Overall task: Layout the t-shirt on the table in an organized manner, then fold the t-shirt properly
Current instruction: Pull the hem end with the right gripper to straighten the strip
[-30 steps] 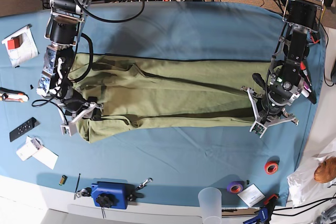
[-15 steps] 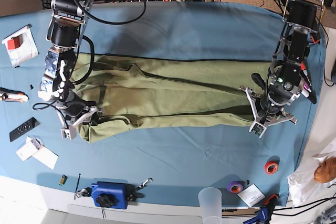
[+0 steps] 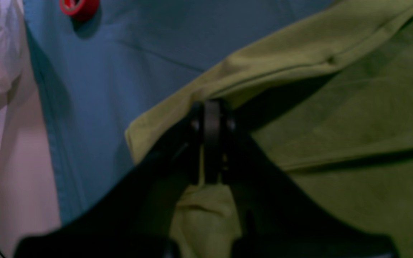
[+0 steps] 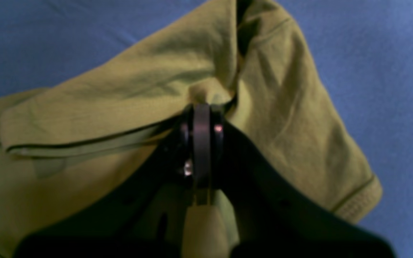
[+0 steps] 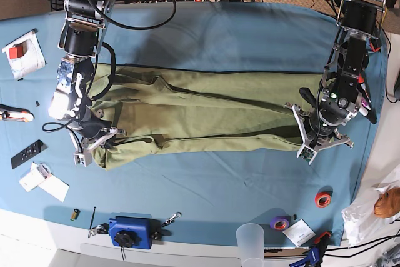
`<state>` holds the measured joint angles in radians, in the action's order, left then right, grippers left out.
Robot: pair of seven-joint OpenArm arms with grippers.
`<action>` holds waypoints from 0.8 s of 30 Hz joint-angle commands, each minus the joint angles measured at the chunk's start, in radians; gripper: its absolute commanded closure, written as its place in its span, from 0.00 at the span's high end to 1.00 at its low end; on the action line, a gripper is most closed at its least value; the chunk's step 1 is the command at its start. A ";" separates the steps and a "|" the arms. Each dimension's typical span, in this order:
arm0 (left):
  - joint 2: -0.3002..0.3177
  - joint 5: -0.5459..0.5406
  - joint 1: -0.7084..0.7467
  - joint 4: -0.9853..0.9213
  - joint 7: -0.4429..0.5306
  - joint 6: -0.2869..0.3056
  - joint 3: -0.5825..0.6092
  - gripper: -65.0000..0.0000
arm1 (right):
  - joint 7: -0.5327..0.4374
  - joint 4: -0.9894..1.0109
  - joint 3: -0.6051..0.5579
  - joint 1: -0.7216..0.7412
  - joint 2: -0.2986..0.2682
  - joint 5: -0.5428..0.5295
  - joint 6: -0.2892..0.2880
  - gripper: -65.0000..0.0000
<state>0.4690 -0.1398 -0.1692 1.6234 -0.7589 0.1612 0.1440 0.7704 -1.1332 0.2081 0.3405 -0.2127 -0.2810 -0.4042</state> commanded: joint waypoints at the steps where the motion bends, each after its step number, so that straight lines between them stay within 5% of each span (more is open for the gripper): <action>1: 0.013 0.005 -0.022 0.018 0.013 -0.005 -0.007 0.00 | -0.008 -0.034 0.002 0.027 -0.009 -0.011 -0.003 0.00; 14: 0.013 0.002 -0.022 0.163 -0.146 -0.008 -0.007 0.00 | 0.098 -0.335 0.002 -0.065 -0.009 -0.025 -0.002 0.00; 24: 0.040 -0.005 0.017 0.166 -0.154 -0.008 -0.010 0.00 | 0.118 -0.483 0.003 -0.198 -0.015 -0.025 0.000 0.00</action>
<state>0.4942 -0.1547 -0.1341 1.7725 -0.9272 0.1604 0.1436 0.9134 -1.5967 0.2081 0.1204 -0.2153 -0.2932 -0.4072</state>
